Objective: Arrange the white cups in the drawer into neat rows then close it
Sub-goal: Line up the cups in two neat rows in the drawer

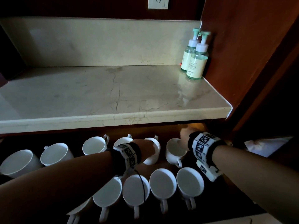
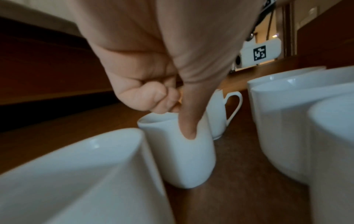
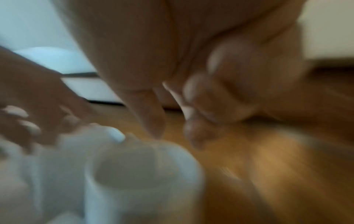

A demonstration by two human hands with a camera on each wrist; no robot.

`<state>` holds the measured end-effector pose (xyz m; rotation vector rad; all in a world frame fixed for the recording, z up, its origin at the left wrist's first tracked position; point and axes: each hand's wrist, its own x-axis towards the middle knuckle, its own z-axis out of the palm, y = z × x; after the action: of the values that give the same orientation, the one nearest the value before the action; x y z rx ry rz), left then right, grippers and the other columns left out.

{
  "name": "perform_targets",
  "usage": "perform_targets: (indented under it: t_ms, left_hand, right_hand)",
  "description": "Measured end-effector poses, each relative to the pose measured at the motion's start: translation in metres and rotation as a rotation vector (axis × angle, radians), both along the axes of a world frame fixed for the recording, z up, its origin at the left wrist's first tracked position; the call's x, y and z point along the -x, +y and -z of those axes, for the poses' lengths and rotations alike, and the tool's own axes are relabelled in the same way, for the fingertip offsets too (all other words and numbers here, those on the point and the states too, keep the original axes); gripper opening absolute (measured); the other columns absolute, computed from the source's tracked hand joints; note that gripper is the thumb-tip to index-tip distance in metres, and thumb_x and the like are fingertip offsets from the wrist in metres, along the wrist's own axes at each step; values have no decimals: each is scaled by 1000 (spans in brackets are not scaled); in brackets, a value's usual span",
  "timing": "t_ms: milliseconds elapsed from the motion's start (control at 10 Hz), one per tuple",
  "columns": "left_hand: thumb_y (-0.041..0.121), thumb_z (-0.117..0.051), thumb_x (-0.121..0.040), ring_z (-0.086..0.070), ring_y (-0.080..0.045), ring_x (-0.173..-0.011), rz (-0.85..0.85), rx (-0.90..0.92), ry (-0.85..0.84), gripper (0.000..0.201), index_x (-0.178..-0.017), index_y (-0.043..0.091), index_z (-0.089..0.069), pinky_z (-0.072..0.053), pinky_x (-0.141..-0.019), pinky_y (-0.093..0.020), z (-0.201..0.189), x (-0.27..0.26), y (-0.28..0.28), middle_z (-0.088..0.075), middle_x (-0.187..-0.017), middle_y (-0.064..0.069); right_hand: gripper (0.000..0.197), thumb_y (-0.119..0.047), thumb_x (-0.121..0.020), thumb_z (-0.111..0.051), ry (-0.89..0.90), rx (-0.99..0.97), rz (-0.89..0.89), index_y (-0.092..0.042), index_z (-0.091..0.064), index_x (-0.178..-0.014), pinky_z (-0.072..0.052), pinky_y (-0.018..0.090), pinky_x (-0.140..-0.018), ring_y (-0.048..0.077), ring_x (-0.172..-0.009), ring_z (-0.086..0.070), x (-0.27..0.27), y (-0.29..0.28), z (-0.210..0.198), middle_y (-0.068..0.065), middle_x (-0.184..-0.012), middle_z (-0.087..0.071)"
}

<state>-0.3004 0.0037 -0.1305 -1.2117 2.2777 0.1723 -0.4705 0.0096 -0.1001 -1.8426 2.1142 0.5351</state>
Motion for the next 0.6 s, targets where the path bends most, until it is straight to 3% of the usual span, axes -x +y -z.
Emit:
perform_targets:
  t_ms: [100,200,300,400,500,600]
  left_hand:
    - [23,-39,-101,-51,-29,-123,161,14,-43,37,-131,8,-52,-40,-101,-36,0,-9,-4,-55,-133,-12]
    - [23,-41,-100,-53,-29,-121,149,32,30,36,-132,9,-51,-42,-101,-37,1,-18,-7,-55,-133,-12]
    - [15,-40,-99,-45,-34,-129,162,41,-14,40,-139,10,-44,-40,-105,-46,0,-20,-6,-41,-143,-14]
    - [15,-39,-100,-39,-33,-136,174,75,7,45,-145,15,-37,-37,-107,-52,-1,-27,-4,-32,-149,-12]
    - [20,-38,-101,-43,-34,-132,124,112,63,42,-143,18,-38,-40,-105,-49,-1,-34,-4,-33,-148,-11]
    - [18,-51,-94,-48,-33,-128,-10,104,194,52,-143,25,-35,-45,-101,-43,4,-42,-8,-37,-146,-7]
  right_hand:
    - [29,-29,-98,-49,-10,97,-199,-6,-59,-112,-41,30,-81,30,-114,-56,-23,-6,0,15,-122,-58]
    - [16,-26,-93,-54,-108,134,-346,-13,-51,-101,-41,36,-94,33,-118,-48,-48,-14,12,16,-124,-51]
    - [31,-27,-92,-58,-45,24,-419,-8,-54,-116,-42,36,-95,30,-119,-49,-64,-25,19,13,-124,-51]
    - [18,-20,-92,-61,-8,-120,-431,-7,-62,-104,-49,33,-85,29,-108,-61,-78,-41,27,14,-115,-63]
    - [23,-17,-96,-54,-11,-130,-418,-3,-63,-112,-43,30,-75,30,-107,-62,-86,-48,31,15,-116,-62]
    - [19,-15,-97,-53,26,-108,-438,-7,-60,-112,-41,27,-74,27,-102,-62,-89,-50,34,11,-104,-63]
